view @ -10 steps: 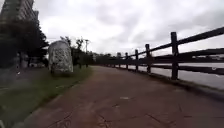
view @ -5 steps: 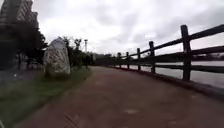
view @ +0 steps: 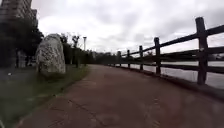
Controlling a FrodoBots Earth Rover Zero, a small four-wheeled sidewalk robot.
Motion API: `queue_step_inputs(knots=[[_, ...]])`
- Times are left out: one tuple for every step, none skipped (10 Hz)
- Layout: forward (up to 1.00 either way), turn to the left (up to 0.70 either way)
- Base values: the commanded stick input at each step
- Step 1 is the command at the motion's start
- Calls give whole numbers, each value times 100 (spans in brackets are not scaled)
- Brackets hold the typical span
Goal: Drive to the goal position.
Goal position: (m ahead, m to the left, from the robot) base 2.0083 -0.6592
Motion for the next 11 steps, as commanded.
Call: queue_step_inputs(knots=[[100, 0], [100, 0], [100, 0], [100, 0], [100, 0], [100, 0], [100, 0], [100, 0], [100, 0], [100, 0], [100, 0]])
